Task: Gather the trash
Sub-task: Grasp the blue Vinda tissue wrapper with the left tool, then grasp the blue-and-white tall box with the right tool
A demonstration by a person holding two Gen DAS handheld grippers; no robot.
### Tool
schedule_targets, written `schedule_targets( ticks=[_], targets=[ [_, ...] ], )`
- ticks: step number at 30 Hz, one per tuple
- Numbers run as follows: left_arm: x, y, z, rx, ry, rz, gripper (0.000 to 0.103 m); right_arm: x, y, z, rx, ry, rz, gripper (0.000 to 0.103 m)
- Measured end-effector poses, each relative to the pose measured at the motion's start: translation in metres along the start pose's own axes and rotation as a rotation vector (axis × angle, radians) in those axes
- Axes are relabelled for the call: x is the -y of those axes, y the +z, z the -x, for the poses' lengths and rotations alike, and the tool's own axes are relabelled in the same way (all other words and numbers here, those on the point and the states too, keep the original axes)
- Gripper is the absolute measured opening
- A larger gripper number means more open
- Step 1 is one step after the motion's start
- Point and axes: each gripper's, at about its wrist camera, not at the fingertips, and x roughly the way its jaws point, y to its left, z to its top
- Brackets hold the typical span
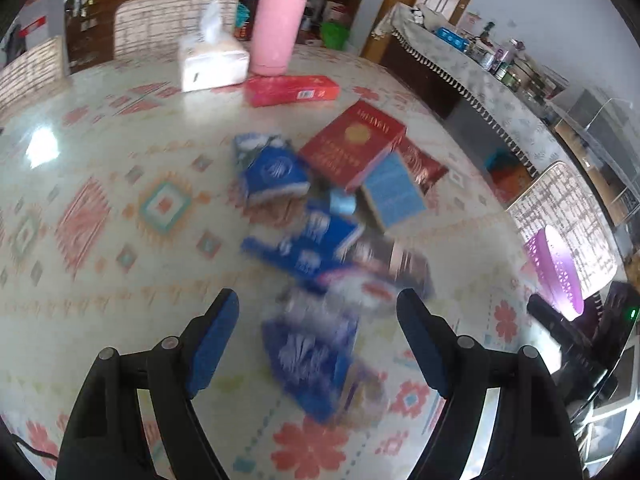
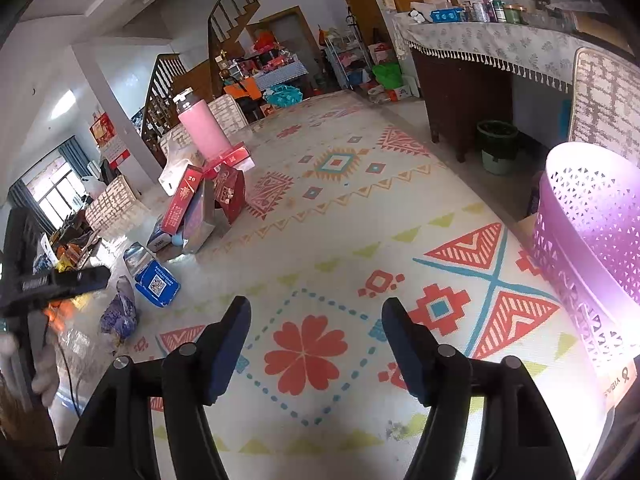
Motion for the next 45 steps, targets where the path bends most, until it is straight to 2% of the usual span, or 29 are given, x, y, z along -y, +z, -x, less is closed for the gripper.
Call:
schedule_targets(
  ticks=[5, 8, 9, 10, 11, 12, 18, 24, 26, 28, 31, 35, 40, 42, 43, 45],
  targets=[
    [0.008, -0.024, -0.015, -0.042, 0.036, -0.024, 0.081, 0.0, 0.0, 0.0, 0.0, 0.002, 0.001, 0.073],
    [0.005, -0.027, -0.028, -0.063, 0.043, 0.014, 0.081, 0.0, 0.0, 0.0, 0.0, 0.001, 0.001, 0.073],
    [0.005, -0.028, -0.027, -0.043, 0.053, 0.021, 0.081, 0.0, 0.0, 0.0, 0.0, 0.001, 0.001, 0.073],
    [0.005, -0.028, -0.026, -0.028, 0.068, 0.025, 0.077, 0.0, 0.001, -0.001, -0.001, 0.001, -0.001, 0.073],
    [0.006, -0.027, -0.023, -0.011, 0.074, 0.031, 0.054, 0.0, 0.001, -0.001, -0.002, 0.0, 0.0, 0.073],
    [0.005, -0.026, -0.021, -0.002, 0.069, 0.038, 0.046, 0.0, 0.0, 0.0, -0.001, 0.0, 0.002, 0.073],
    [0.005, -0.016, -0.007, 0.074, 0.077, 0.047, 0.046, -0.002, -0.001, -0.004, -0.018, -0.009, 0.008, 0.074],
    [-0.006, -0.002, -0.001, 0.138, 0.09, 0.063, 0.047, -0.009, 0.0, -0.015, -0.082, -0.051, 0.04, 0.075],
    [-0.014, -0.003, 0.001, 0.143, 0.093, 0.077, 0.047, -0.022, 0.002, -0.021, -0.116, -0.07, 0.088, 0.076],
    [-0.025, -0.002, 0.004, 0.153, 0.084, 0.103, 0.047, -0.044, 0.007, -0.027, -0.143, -0.033, 0.133, 0.076],
    [-0.041, -0.002, 0.014, 0.185, 0.078, 0.145, 0.047, -0.085, 0.017, -0.038, -0.135, 0.0, 0.245, 0.076],
    [-0.062, -0.004, 0.023, 0.217, 0.152, 0.198, 0.047, -0.157, 0.031, -0.069, -0.129, 0.015, 0.444, 0.075],
    [-0.075, -0.004, 0.021, 0.204, 0.143, 0.253, 0.047, -0.203, 0.036, -0.118, -0.179, 0.01, 0.558, 0.074],
    [-0.076, -0.004, 0.02, 0.197, 0.136, 0.26, 0.047, -0.211, 0.034, -0.133, -0.205, 0.002, 0.577, 0.064],
    [-0.076, -0.004, 0.02, 0.195, 0.132, 0.261, 0.047, -0.213, 0.031, -0.135, -0.208, -0.005, 0.585, 0.063],
    [-0.075, -0.005, 0.02, 0.196, 0.127, 0.261, 0.047, -0.218, 0.029, -0.134, -0.211, 0.015, 0.589, 0.037]
  ],
)
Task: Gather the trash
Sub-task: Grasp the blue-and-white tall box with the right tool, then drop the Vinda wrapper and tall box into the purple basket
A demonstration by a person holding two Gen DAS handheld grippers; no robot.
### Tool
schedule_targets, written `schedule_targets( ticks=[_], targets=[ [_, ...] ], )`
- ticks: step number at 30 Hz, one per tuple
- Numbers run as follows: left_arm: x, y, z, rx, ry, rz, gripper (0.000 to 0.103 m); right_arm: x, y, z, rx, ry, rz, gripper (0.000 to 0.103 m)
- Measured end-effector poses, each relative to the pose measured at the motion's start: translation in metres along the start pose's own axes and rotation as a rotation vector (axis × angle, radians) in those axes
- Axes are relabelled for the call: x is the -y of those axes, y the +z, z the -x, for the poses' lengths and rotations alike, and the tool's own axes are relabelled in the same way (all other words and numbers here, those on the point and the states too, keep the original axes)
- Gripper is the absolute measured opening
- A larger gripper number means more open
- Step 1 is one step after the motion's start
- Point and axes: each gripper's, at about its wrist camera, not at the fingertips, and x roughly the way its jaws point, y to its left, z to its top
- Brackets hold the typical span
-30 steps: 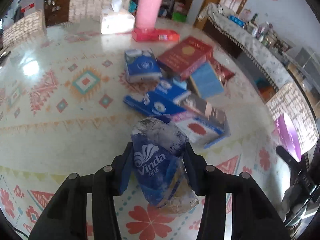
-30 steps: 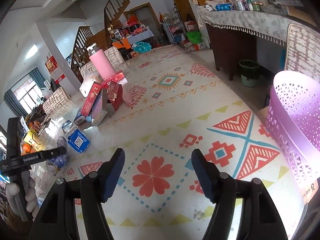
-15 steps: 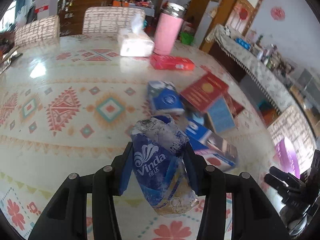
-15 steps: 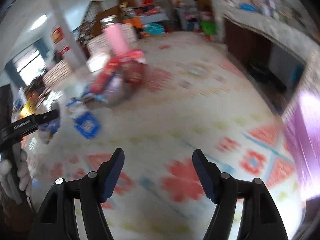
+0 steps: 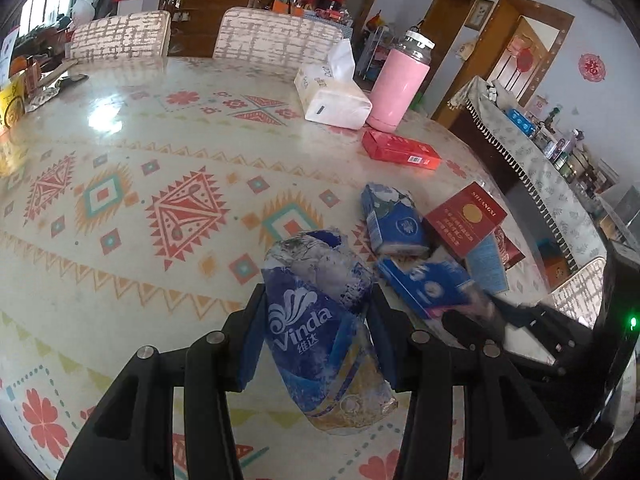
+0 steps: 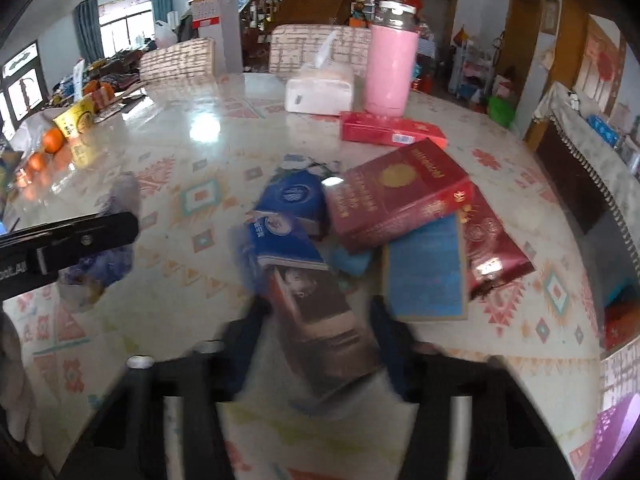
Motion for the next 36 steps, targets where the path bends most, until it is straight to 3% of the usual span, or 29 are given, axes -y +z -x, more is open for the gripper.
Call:
schedule_targets(
  ticks=[6, 10, 17, 27, 32, 36],
  targets=[
    [0.005, -0.003, 0.003, 0.004, -0.014, -0.008, 0.047, -0.018, -0.018, 0.022, 0.033, 0.015, -0.002, 0.035],
    [0.008, -0.005, 0.003, 0.009, -0.014, -0.021, 0.047, -0.008, -0.035, 0.051, 0.075, 0.0, -0.06, 0.035],
    [0.025, -0.015, 0.0, 0.0, -0.014, -0.08, 0.047, 0.028, -0.086, 0.11, 0.139, -0.09, -0.187, 0.035],
    [0.077, -0.044, 0.001, -0.001, -0.022, -0.243, 0.047, 0.097, -0.156, 0.174, 0.207, -0.192, -0.383, 0.035],
    [0.11, -0.054, 0.021, 0.004, -0.085, -0.28, 0.047, 0.134, -0.184, 0.199, 0.237, -0.227, -0.463, 0.035],
    [0.157, -0.06, 0.032, 0.016, -0.116, -0.371, 0.047, 0.155, -0.202, 0.216, 0.267, -0.249, -0.499, 0.035]
  ],
)
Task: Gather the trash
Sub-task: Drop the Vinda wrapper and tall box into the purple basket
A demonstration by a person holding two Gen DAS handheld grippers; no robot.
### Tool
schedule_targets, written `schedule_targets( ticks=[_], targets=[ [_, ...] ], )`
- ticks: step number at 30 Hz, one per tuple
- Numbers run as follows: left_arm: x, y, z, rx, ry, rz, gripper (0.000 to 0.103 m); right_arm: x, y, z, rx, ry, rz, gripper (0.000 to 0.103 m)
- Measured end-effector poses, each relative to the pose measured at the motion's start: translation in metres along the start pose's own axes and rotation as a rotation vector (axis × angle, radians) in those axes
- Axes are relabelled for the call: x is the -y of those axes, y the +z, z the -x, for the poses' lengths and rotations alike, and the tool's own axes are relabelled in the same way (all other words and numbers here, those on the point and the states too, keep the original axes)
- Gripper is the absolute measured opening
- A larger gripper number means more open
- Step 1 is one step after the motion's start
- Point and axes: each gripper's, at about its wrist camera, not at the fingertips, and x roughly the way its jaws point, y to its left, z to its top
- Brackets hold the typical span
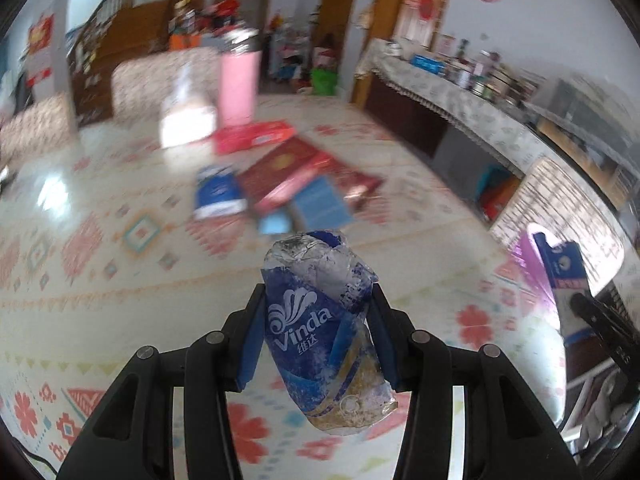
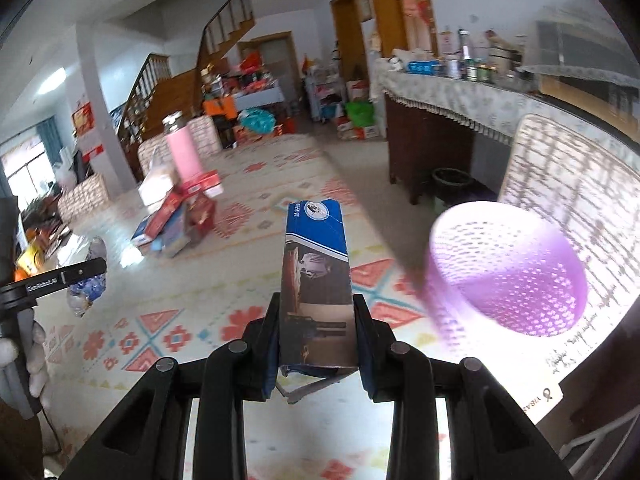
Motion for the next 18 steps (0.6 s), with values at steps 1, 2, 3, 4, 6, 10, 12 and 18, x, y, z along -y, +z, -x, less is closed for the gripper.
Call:
schedule_targets(
  ticks=[1, 2, 3, 4, 6, 10, 12, 18],
  targets=[
    [0.013, 0.004, 0.0, 0.003, -0.011, -0.026, 0.047, 0.007, 0.0, 0.003, 0.006, -0.004, -0.008, 0.035],
    [0.027, 0.008, 0.0, 0.006, -0.027, -0.053, 0.047, 0.016, 0.0, 0.006, 0.012, -0.01, -0.019, 0.035],
    [0.041, 0.012, 0.0, 0.008, -0.045, -0.074, 0.047, 0.021, 0.0, 0.007, 0.015, -0.014, -0.026, 0.035],
    [0.052, 0.014, -0.001, 0.009, -0.059, -0.09, 0.047, 0.03, 0.0, 0.009, 0.021, -0.022, -0.037, 0.035],
    [0.077, 0.022, -0.006, 0.007, -0.096, -0.123, 0.047, 0.041, 0.002, 0.013, 0.032, -0.034, -0.053, 0.035],
    [0.132, 0.041, -0.019, -0.024, -0.192, -0.182, 0.047, 0.076, 0.004, 0.025, 0.062, -0.075, -0.099, 0.035],
    [0.154, 0.048, -0.026, -0.033, -0.229, -0.209, 0.047, 0.093, 0.008, 0.028, 0.073, -0.101, -0.12, 0.035],
    [0.234, 0.065, -0.053, -0.054, -0.324, -0.293, 0.047, 0.142, 0.017, 0.029, 0.079, -0.157, -0.178, 0.035]
  ],
)
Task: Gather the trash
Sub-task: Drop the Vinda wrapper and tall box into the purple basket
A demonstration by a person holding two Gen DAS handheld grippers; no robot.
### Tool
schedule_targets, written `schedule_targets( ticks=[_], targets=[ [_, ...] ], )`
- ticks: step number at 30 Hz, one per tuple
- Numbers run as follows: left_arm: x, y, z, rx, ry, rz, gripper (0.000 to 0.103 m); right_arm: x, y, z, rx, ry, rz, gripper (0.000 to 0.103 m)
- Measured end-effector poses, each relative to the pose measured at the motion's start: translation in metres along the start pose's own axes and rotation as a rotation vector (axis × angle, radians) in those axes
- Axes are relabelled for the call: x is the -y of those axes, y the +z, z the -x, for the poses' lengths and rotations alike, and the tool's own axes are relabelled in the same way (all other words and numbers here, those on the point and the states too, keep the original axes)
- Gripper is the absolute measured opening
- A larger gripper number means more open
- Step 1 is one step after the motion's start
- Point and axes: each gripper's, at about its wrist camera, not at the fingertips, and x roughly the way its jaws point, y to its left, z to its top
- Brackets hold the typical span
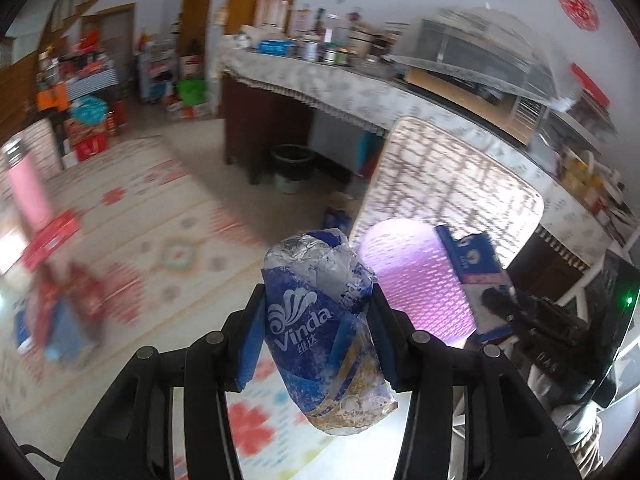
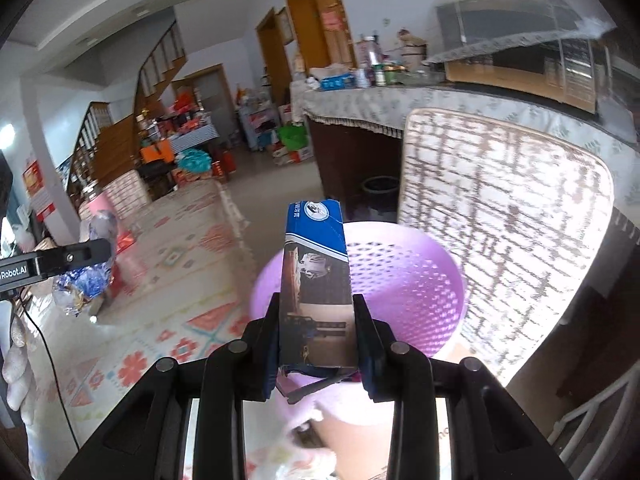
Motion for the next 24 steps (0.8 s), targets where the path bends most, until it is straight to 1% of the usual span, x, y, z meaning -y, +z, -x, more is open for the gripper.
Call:
schedule_targets(
  ticks=[4, 9, 10, 12, 13, 16, 17, 19, 24],
  targets=[
    [0.03, 0.018, -0.035, -0.037, -0.063, -0.023, 0.047, 0.02, 0.006, -0.01, -0.012, -0.022, -0.019, 0.035],
    [0.063, 0.033, -0.077, -0.084, -0.127, -0.05, 0.048, 0.032, 0.013, -0.024, -0.023, -0.04, -0.03, 0.035],
    [0.067, 0.035, -0.083, -0.09, -0.139, -0.053, 0.05, 0.033, 0.014, -0.028, -0.022, -0.043, -0.03, 0.036],
    [0.072, 0.038, -0.093, -0.102, -0.148, -0.057, 0.062, 0.036, 0.016, -0.033, -0.02, -0.054, -0.037, 0.036],
    [0.074, 0.039, -0.096, -0.103, -0.144, -0.058, 0.07, 0.038, 0.016, -0.036, -0.028, -0.058, -0.047, 0.037],
    [0.074, 0.037, -0.094, -0.089, -0.133, -0.064, 0.073, 0.041, 0.014, -0.039, -0.037, -0.046, -0.072, 0.048],
    [0.074, 0.034, -0.089, -0.085, -0.126, -0.074, 0.077, 0.04, 0.013, -0.037, -0.035, -0.044, -0.074, 0.051],
    [0.07, 0.03, -0.08, -0.072, -0.093, -0.088, 0.084, 0.037, 0.011, -0.035, -0.032, -0.042, -0.067, 0.051],
    [0.053, 0.009, -0.047, -0.029, -0.015, -0.116, 0.084, 0.023, 0.006, -0.027, -0.033, -0.019, -0.057, 0.051]
  ],
)
